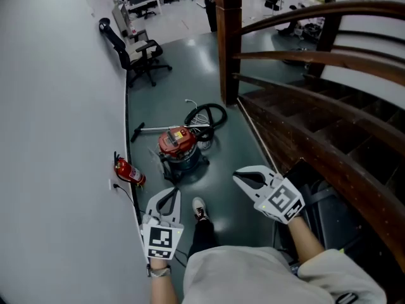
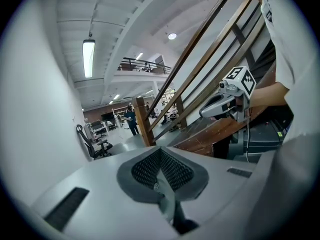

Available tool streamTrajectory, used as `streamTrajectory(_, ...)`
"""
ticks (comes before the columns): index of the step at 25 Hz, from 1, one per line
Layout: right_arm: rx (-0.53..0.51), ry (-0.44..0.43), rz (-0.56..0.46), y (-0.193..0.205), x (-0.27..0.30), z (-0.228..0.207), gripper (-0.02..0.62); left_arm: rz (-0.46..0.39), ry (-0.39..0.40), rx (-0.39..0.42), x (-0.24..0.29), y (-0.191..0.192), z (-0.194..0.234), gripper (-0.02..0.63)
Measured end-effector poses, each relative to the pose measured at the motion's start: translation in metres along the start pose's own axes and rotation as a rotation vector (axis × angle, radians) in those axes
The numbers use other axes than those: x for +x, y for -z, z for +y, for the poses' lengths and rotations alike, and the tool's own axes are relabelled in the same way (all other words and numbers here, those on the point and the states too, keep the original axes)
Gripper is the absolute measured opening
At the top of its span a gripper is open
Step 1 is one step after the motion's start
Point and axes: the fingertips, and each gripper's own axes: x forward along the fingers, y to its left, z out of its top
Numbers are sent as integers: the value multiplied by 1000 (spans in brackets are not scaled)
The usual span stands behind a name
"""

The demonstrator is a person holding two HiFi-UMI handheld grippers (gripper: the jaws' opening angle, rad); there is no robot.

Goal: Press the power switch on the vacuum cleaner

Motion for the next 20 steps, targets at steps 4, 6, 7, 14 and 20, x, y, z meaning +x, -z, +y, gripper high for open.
streamTrajectory(4, -8, 18, 7, -5, 37, -30, 31, 8, 19, 6, 36, 3, 40, -2)
streamTrajectory(6, -3, 21, 6, -12, 56, -48, 31, -6, 29, 23, 56, -3, 61, -2)
streamTrajectory(7, -1, 22, 5, -16, 65, -57, 31, -10, 34, 30, 65, -5, 72, -2)
streamTrajectory(14, 0, 31, -26, -43, 121, -100, 30, -19, 49, 42, 114, -18, 137, -2)
streamTrajectory(20, -15, 64, -20, -57, 146, -117, 29, -8, 67, 43, 132, -18, 163, -2)
